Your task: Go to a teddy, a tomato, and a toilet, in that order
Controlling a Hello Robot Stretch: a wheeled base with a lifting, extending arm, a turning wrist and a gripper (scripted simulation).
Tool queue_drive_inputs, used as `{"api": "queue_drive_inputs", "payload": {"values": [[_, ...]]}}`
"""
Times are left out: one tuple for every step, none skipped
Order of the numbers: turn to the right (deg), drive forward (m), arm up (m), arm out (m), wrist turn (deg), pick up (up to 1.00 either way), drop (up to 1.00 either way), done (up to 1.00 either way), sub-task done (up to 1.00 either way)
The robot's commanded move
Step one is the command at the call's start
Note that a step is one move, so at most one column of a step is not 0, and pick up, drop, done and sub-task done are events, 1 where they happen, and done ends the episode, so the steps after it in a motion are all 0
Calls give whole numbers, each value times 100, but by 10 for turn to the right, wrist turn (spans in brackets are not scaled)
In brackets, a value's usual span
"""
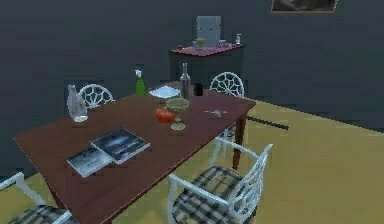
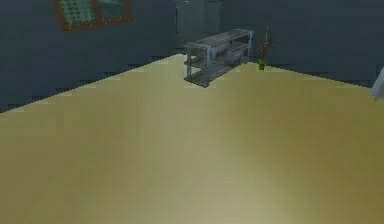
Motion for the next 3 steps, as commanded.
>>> {"api": "queue_drive_inputs", "payload": {"values": [[450, 0, 0, 0, 0, 0, 0, 0, 0], [150, 0, 0, 0, 0, 0, 0, 0, 0], [0, 10, 0, 0, 0, 0, 0, 0, 0]]}}
